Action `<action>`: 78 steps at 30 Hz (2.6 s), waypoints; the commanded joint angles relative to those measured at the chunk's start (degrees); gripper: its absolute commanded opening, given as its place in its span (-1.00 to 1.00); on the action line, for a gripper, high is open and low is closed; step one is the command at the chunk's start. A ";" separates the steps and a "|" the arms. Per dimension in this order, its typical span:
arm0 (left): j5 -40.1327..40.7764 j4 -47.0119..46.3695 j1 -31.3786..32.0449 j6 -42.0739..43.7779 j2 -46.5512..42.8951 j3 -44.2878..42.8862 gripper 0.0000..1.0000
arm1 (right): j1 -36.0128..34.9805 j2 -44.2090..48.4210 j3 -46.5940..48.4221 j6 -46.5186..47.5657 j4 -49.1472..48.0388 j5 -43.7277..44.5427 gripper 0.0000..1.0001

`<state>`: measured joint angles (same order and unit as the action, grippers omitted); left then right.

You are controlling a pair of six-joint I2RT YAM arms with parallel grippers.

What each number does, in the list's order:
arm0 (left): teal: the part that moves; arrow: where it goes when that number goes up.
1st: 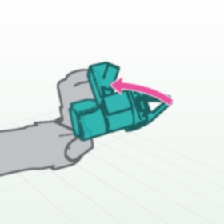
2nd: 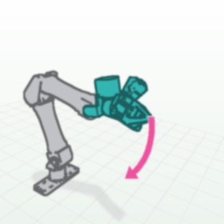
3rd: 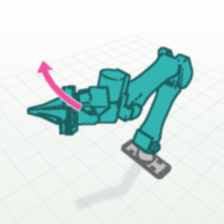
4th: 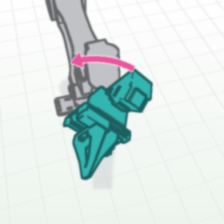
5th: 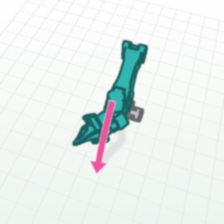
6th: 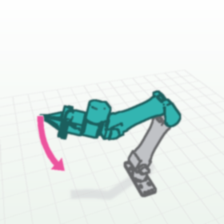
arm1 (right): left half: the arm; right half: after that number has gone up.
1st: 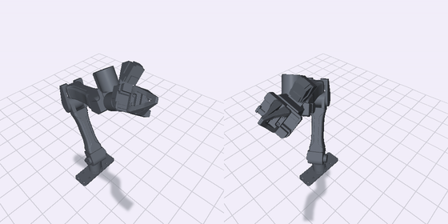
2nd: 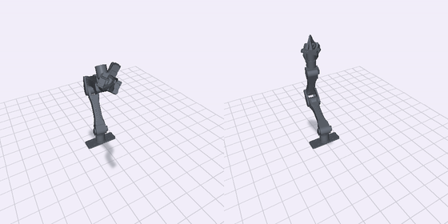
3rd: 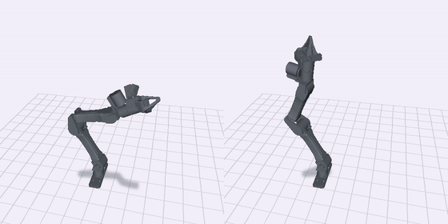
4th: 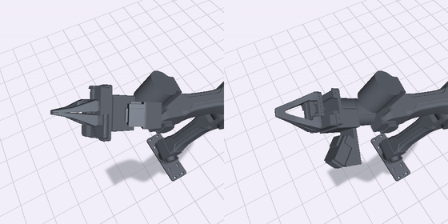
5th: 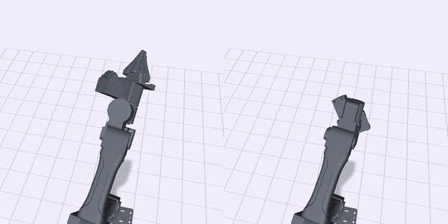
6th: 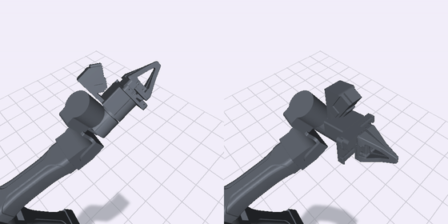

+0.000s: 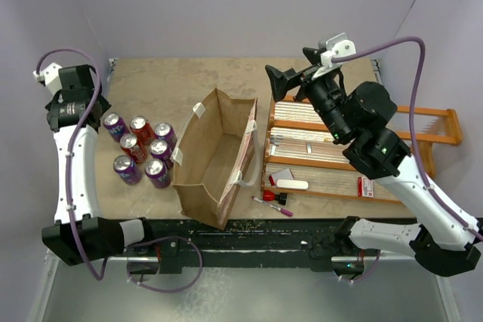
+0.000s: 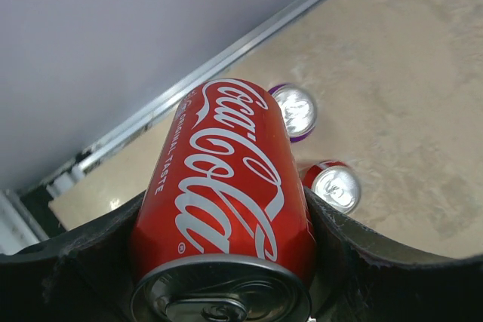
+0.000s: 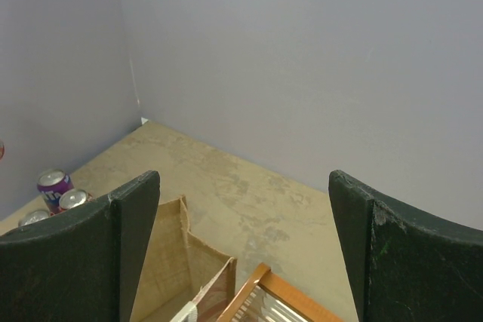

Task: Take the beverage out of the canvas bag
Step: Place the drink at the center of the board.

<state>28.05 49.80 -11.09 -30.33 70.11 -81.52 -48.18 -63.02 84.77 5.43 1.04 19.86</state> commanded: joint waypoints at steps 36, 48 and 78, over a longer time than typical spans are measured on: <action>-24.26 -25.80 -17.47 -10.87 14.33 23.76 -0.95 | 0.27 8.69 -7.21 8.48 -1.70 5.21 1.00; -22.92 -21.36 -17.47 -8.07 16.54 23.89 0.24 | 0.28 7.75 -5.79 7.08 0.41 3.61 1.00; -27.01 -9.18 -1.16 8.28 1.86 -7.71 0.98 | 0.28 -0.07 7.29 -15.08 20.78 12.53 1.00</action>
<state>7.09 45.39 -18.26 -31.22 75.16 -82.43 -48.21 -64.14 88.42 -1.26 19.14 24.18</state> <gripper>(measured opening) 0.990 0.998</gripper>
